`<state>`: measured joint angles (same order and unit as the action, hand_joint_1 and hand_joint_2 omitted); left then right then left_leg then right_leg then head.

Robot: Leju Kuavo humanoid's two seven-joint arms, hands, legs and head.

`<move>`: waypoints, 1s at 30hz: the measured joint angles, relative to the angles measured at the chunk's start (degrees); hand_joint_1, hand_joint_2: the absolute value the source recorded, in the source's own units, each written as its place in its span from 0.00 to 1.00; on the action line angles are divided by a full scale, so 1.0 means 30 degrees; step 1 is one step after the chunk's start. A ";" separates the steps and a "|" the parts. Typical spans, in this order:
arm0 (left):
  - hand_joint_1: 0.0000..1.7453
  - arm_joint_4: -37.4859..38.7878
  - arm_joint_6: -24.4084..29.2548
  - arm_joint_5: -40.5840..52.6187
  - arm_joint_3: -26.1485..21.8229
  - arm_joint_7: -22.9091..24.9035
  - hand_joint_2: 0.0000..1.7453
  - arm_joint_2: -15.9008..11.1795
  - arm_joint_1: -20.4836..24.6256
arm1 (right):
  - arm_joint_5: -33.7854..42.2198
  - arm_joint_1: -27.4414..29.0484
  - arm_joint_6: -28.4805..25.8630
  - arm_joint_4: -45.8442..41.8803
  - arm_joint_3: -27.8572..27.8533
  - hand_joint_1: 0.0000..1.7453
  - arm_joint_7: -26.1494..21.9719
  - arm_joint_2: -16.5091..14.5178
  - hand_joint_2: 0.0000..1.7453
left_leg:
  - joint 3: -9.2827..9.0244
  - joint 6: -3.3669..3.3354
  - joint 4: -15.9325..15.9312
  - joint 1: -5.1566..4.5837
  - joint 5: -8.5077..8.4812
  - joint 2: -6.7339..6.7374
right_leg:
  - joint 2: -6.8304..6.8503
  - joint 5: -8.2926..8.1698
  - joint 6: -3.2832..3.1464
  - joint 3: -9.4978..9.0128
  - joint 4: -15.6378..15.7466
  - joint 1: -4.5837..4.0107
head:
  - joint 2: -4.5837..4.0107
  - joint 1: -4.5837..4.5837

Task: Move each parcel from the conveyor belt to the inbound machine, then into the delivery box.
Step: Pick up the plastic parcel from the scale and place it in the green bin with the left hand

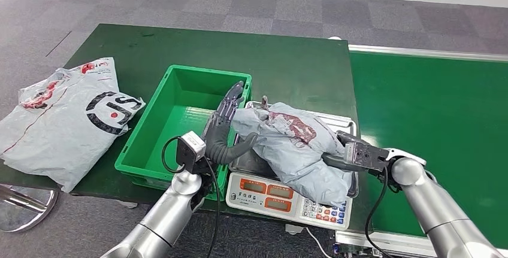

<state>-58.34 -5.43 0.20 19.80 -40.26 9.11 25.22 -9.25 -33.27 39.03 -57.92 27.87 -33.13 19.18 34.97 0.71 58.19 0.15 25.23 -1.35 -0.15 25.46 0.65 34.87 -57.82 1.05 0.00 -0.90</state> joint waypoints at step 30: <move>0.00 -0.0464 -0.0004 -0.0051 0.0000 0.0000 1.00 -0.0160 -0.0385 | 0.2698 0.2912 -0.9840 -0.4786 -0.2873 0.00 -0.1136 -0.0605 1.00 | -0.0003 0.0007 -0.0002 0.0002 0.0009 0.0005 | -0.0002 0.0007 -0.0004 0.0011 0.0000 -0.0002 | 0.0000 0.0000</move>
<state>-59.74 -5.44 0.04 19.80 -40.26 8.63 24.06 -1.15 -24.54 9.51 -72.27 19.25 -36.53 17.37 34.96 0.73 58.18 0.15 25.26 -1.33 -0.16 25.48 0.63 34.90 -57.82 1.04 0.00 -0.90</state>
